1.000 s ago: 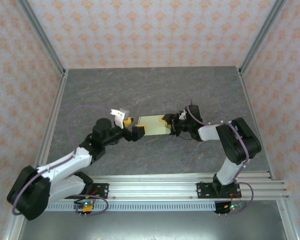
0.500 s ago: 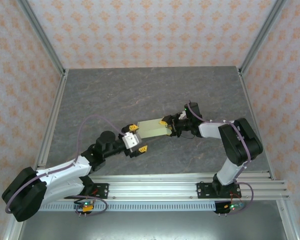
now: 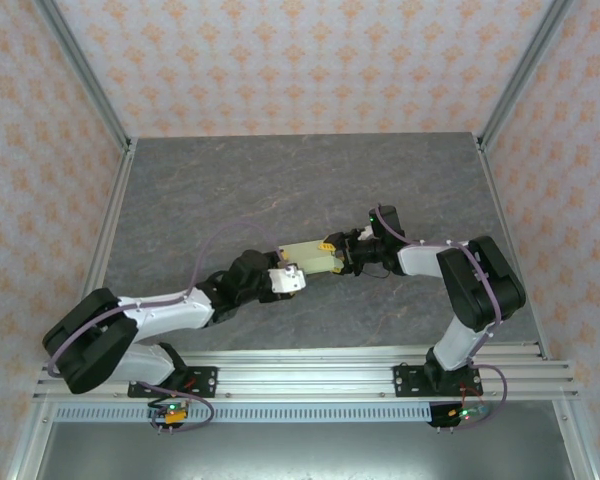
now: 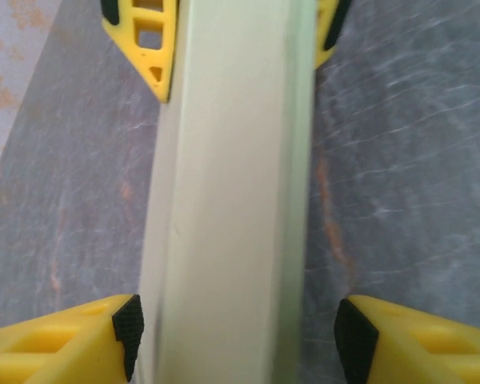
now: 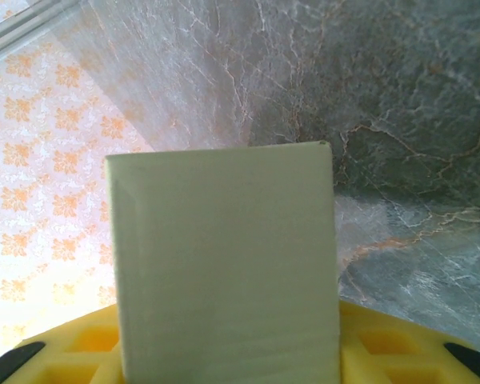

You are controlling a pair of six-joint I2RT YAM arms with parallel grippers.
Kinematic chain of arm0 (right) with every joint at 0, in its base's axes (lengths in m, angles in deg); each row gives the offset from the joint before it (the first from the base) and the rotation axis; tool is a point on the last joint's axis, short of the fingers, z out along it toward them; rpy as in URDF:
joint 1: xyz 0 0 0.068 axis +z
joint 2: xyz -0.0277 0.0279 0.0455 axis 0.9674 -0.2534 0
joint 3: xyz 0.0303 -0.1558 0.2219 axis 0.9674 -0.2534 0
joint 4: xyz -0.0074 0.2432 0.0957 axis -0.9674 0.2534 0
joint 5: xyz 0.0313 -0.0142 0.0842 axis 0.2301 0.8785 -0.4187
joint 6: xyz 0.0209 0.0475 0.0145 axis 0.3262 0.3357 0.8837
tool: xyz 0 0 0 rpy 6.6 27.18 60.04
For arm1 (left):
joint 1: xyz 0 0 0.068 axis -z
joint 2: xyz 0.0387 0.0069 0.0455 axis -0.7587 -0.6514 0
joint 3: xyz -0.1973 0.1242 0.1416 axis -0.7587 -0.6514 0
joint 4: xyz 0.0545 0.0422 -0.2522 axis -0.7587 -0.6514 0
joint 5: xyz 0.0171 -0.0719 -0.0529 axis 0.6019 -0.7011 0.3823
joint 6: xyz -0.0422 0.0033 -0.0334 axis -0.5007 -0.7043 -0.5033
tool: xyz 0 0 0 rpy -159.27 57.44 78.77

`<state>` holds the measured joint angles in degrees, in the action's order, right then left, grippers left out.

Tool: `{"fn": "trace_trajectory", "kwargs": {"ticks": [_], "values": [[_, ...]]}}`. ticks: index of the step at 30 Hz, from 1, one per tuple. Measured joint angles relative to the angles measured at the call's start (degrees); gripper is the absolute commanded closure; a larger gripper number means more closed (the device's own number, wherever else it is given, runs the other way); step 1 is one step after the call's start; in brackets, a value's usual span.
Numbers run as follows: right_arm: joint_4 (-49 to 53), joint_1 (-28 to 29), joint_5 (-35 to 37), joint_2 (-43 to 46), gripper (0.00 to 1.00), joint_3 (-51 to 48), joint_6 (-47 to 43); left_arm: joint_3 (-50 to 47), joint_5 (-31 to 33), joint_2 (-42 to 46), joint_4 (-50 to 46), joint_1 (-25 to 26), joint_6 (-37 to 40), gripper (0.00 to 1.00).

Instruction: Fold the paper box

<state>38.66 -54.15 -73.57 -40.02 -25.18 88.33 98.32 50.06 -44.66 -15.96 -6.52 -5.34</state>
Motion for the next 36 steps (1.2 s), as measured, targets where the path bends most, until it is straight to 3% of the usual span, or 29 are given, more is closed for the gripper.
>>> {"fn": "trace_trajectory", "kwargs": {"ticks": [5, 13, 19, 25, 31, 36], "values": [[-0.2, 0.0, 0.3, 0.4, 0.53, -0.5, 0.8, 2.2, 2.1, -3.6, -0.9, 0.0, 2.7, 0.50], [-1.8, -0.2, 2.0, 1.6, 0.47, -2.5, 3.1, 5.2, 2.7, -4.7, -4.0, 0.3, 4.4, 0.51], [0.3, -0.2, 2.0, 2.8, 0.31, -2.7, 1.9, 7.7, 2.6, -5.5, -7.4, 0.3, 4.3, 0.51], [15.5, -0.6, 7.3, 11.1, 0.19, -1.6, -8.3, 11.1, 0.1, -5.0, -14.4, 0.3, 2.3, 0.51], [29.9, -2.3, 14.6, 22.3, 0.16, 3.0, -20.2, 15.0, -2.0, -5.0, -21.5, 0.3, -0.3, 0.52], [40.7, -3.4, 21.7, 25.1, 0.14, 7.6, -31.8, 20.6, -3.6, -7.2, -29.1, 0.3, -1.5, 0.51]]}}
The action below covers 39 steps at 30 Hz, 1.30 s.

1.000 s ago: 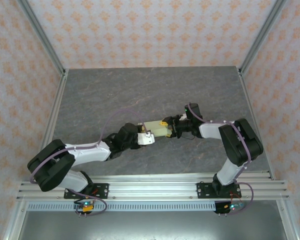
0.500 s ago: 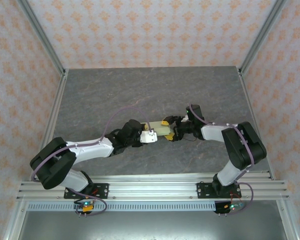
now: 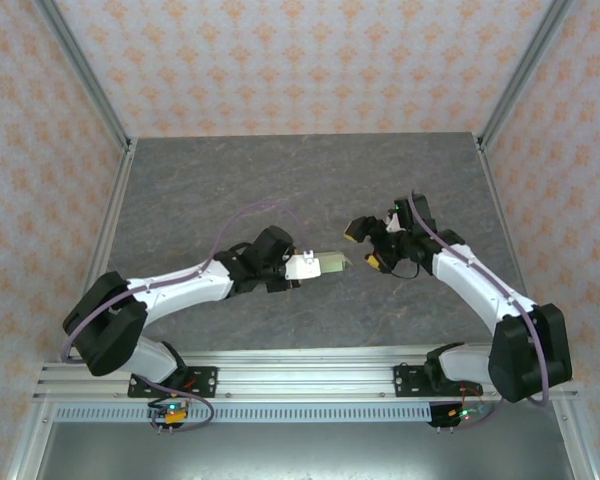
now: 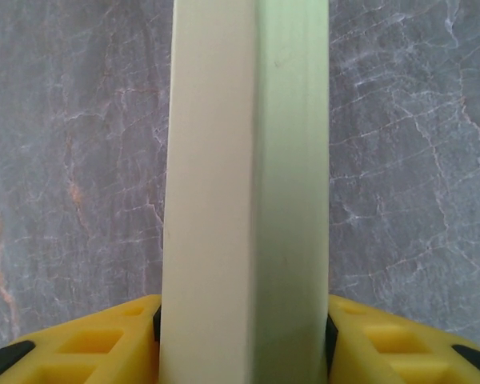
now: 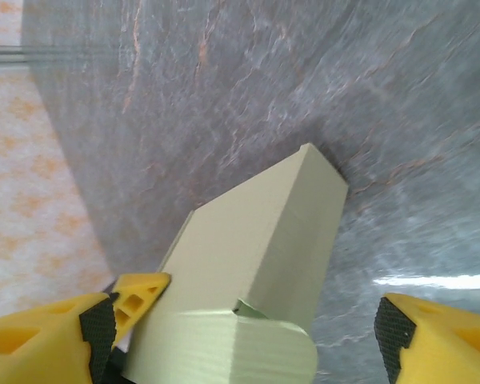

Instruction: Fold the paper box

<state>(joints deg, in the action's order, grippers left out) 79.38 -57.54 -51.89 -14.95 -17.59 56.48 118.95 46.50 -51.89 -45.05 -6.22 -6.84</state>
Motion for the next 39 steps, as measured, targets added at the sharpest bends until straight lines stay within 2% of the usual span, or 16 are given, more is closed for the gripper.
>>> {"fn": "trace_trajectory", "kwargs": {"ticks": [7, 13, 18, 22, 32, 35, 39], "values": [[5.6, 0.0, 3.2, 3.9, 0.16, 1.5, -14.0, 10.2, -5.5, -5.4, -10.5, -2.0, -0.6, 0.51], [1.7, 0.0, 8.4, 16.9, 0.16, -5.4, -31.6, 13.6, -11.4, -6.3, -16.9, -6.2, 1.0, 0.49], [-1.0, 0.2, 8.6, 23.0, 0.17, -10.2, -44.7, 17.0, -13.4, -9.8, -20.1, -6.6, 2.5, 0.48], [-1.7, 1.8, 8.7, 20.9, 0.18, -10.1, -51.5, 17.6, -15.6, -11.7, -21.1, -7.3, 3.2, 0.38], [-1.7, 5.7, 10.6, 10.0, 0.17, -8.5, -60.5, 17.6, -18.0, -12.1, -21.2, -8.3, 3.8, 0.37], [-1.7, 6.6, 10.8, 8.0, 0.17, -7.1, -62.3, 17.6, -18.1, -12.1, -21.0, -8.5, 3.9, 0.32], [-2.7, 6.6, 10.1, 6.6, 0.25, -5.7, -63.2, 17.6, -18.0, -12.1, -19.8, -9.0, 3.7, 0.31]]}}
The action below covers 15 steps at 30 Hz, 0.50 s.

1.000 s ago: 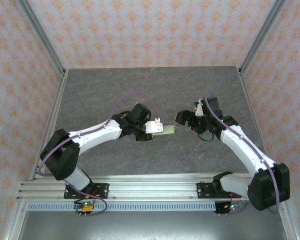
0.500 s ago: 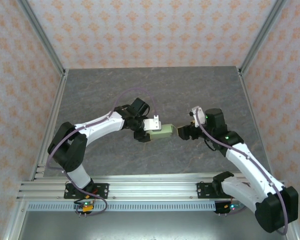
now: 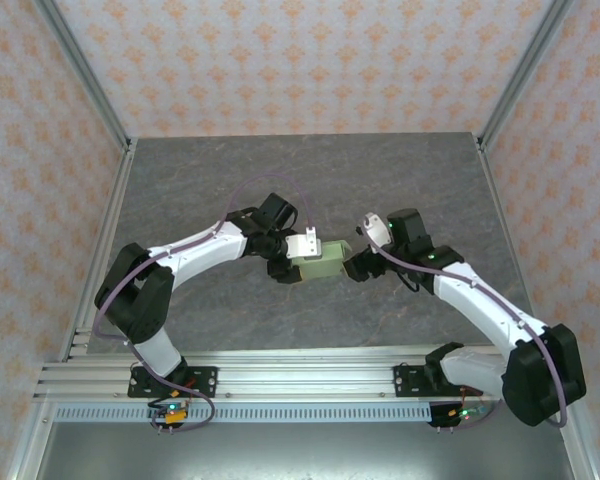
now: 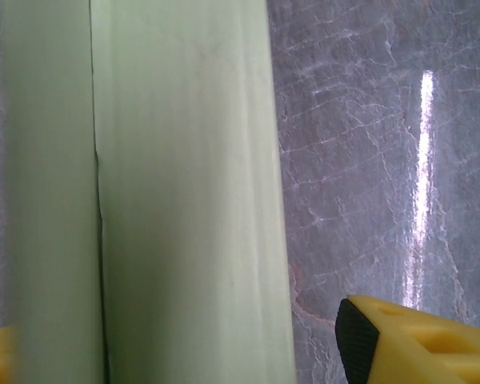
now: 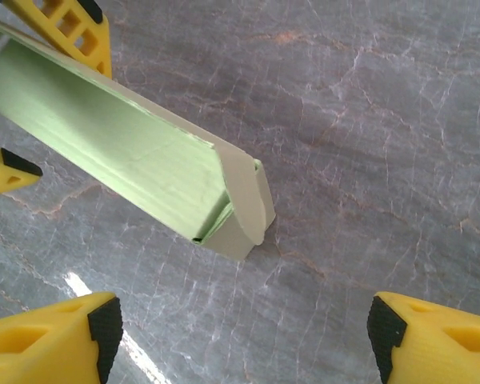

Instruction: Fold the paper box

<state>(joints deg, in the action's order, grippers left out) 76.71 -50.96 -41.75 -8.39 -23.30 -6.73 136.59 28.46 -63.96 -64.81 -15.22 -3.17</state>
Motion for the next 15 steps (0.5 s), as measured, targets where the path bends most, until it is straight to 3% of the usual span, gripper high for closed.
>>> {"fn": "trace_trajectory", "kwargs": {"ticks": [6, 12, 15], "values": [[-1.4, 0.1, -0.7, -2.2, 0.44, 0.5, 0.2, 0.0, 0.0, 0.0, 1.5, -0.5, -0.4, 0.30], [-3.6, 0.9, 0.2, -3.7, 0.46, 0.5, 1.7, -0.2, -0.9, 0.3, 3.1, -0.5, -1.3, 0.30], [-4.6, 1.4, 1.3, -4.3, 0.52, 0.8, 2.4, -0.5, -1.1, 1.3, 3.6, -0.5, -1.4, 0.30]]}}
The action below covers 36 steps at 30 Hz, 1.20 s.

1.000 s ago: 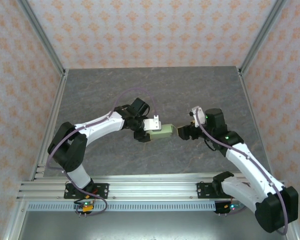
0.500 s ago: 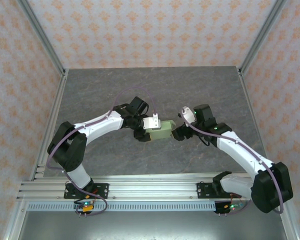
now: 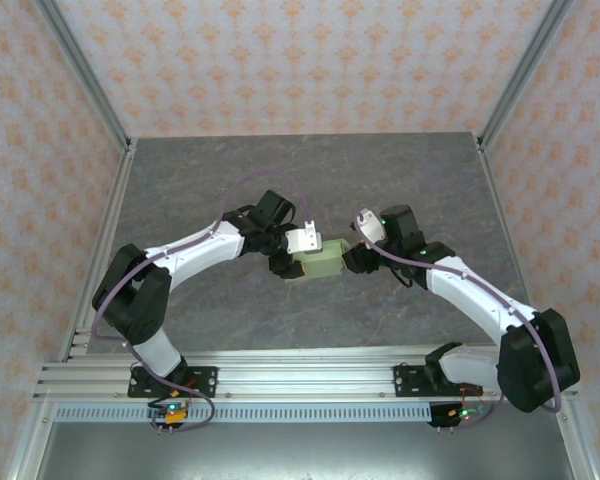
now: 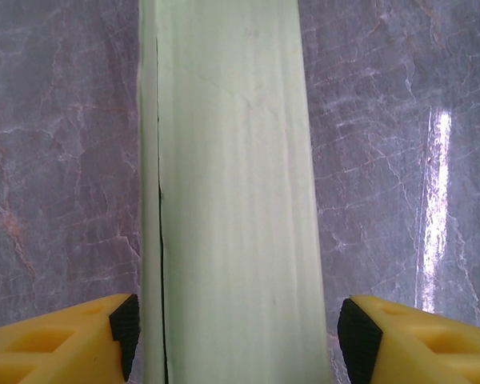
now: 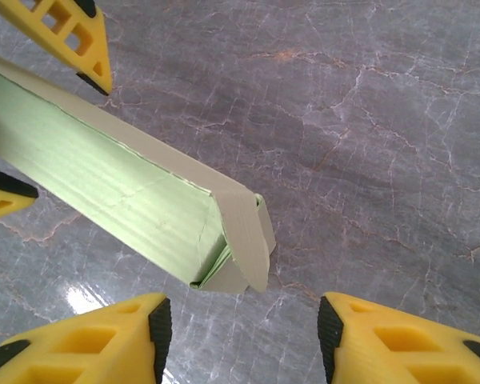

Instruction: Fold the paper box

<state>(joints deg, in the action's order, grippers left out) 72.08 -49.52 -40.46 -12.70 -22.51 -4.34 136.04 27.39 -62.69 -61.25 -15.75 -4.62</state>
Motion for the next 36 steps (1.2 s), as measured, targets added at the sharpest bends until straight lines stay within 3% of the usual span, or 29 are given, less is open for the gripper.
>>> {"fn": "trace_trajectory", "kwargs": {"ticks": [10, 16, 22, 36], "values": [[-2.0, 4.0, 5.3, -4.3, 0.80, 3.3, 2.4, -0.1, 0.0, 1.0, 0.8, 0.0, 0.0, 0.32], [-2.4, 7.2, 10.9, -4.6, 0.81, 3.9, 4.2, -0.9, 0.0, 1.0, 1.2, 0.0, -0.1, 0.33], [-3.5, 9.7, 17.1, -4.7, 0.76, 3.9, 6.5, -1.5, 0.0, 1.0, 1.4, 0.0, -0.3, 0.35], [-5.1, 10.2, 22.8, -7.8, 0.85, 4.7, 12.1, -2.1, -0.4, 1.0, 1.7, 0.0, -0.3, 0.38]]}}
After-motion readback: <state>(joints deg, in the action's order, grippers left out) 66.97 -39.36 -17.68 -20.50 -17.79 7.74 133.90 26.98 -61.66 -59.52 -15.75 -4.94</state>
